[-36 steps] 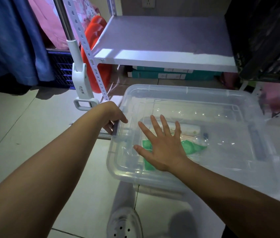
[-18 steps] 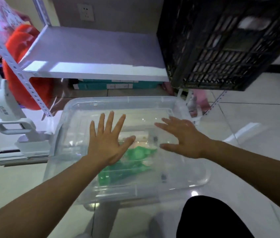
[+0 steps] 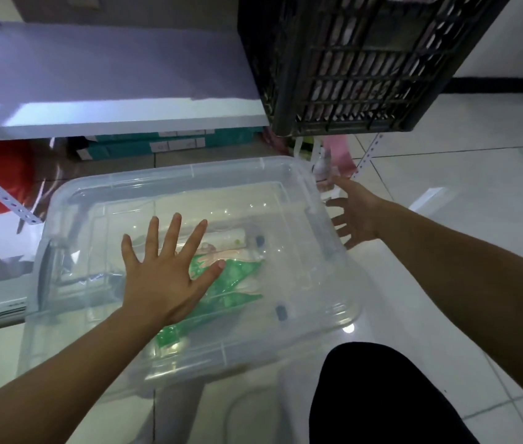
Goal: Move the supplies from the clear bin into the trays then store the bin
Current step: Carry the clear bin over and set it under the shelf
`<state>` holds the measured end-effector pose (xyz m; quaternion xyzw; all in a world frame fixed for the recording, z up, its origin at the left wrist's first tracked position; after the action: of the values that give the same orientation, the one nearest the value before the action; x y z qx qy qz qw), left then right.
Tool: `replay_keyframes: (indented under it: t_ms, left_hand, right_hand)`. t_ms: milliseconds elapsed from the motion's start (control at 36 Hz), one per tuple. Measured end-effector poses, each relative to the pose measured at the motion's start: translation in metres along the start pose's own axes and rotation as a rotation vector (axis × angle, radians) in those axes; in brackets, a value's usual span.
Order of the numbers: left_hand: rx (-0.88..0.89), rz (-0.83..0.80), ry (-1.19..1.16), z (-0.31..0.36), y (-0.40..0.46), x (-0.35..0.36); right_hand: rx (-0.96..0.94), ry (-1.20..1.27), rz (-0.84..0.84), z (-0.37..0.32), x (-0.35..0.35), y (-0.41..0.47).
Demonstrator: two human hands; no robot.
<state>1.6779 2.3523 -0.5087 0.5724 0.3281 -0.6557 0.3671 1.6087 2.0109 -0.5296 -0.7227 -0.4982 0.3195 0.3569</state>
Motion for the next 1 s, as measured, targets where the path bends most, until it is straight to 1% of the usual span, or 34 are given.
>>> replay_keyframes:
  t_ms: [139,361,500,667,833,917,972,1000]
  left_hand:
    - [-0.002,-0.007,0.013,0.000,0.001,-0.001]
    - [-0.012,-0.005,0.009,-0.004,0.003,0.000]
    - [-0.012,0.006,-0.003,-0.007,0.005,0.002]
    - [-0.012,0.014,-0.003,-0.005,0.005,0.002]
    - [-0.021,-0.008,0.002,-0.006,0.005,0.004]
    - [-0.017,-0.085,-0.012,-0.006,0.005,0.003]
    - [0.031,-0.173,-0.031,-0.008,0.003,0.001]
    - [0.064,-0.222,-0.039,-0.012,0.002,-0.003]
  right_hand:
    - [0.048,-0.088,0.033,-0.009,-0.004,-0.001]
    - [0.106,-0.422,0.040,-0.025,0.001,-0.015]
    - [0.089,-0.591,0.120,-0.029,0.014,-0.019]
    - [0.084,-0.609,0.142,-0.032,0.018,-0.023]
    - [0.035,-0.628,0.220,-0.037,0.024,-0.031]
    - [0.006,-0.621,0.230,-0.038,0.027,-0.038]
    - [-0.041,-0.616,0.252,-0.038,0.028,-0.042]
    - [-0.094,-0.635,0.280,-0.040,0.028,-0.044]
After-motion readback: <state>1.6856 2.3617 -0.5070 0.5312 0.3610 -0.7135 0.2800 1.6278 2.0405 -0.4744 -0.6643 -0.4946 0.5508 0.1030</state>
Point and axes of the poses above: each hand's wrist, its own y-axis towards the middle knuckle, its own x-axis out of the palm, z = x × y, the point moved 10 cm from there along y, towards the middle knuckle, and after that the axes turned 1 degree about x, right-handed, at the moved point
